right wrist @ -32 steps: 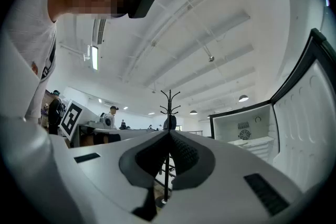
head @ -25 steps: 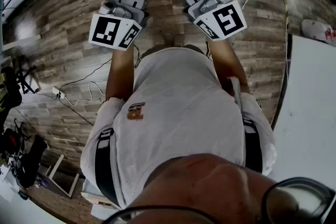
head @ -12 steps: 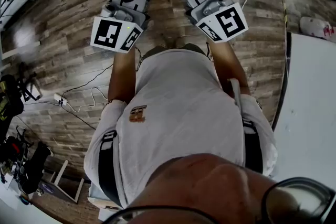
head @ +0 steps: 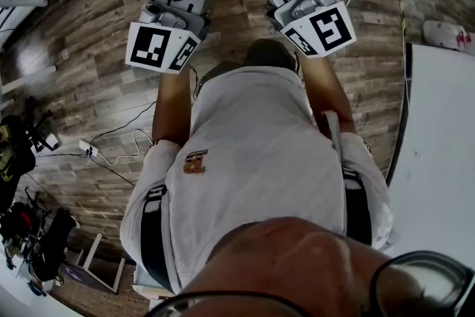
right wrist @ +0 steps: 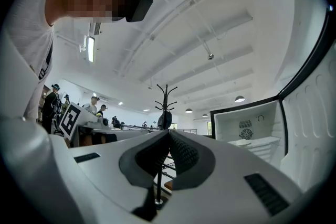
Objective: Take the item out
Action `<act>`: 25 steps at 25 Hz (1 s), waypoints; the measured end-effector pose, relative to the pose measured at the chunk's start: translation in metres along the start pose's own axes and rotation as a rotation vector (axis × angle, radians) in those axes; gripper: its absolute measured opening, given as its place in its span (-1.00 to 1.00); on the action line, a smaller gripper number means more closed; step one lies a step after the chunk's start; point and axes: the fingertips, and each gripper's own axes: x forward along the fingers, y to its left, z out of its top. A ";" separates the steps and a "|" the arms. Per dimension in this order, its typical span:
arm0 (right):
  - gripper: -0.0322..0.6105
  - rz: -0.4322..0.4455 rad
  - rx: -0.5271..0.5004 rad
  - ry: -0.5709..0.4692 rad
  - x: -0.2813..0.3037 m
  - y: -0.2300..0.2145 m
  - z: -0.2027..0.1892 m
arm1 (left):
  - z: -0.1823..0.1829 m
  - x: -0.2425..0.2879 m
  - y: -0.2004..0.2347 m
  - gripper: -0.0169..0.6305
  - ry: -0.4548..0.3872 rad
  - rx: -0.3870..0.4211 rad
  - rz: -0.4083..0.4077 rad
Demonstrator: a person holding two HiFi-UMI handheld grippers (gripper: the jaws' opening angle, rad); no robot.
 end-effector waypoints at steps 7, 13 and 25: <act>-0.79 -0.008 -0.005 0.020 0.018 -0.008 -0.007 | -0.003 0.007 0.017 -0.89 0.007 -0.003 -0.008; -0.79 -0.013 0.002 0.023 0.038 -0.042 -0.015 | -0.011 0.034 0.039 -0.89 0.019 0.003 -0.002; -0.79 -0.023 0.002 0.031 0.090 -0.144 -0.035 | -0.031 0.126 0.095 -0.89 0.034 0.018 0.000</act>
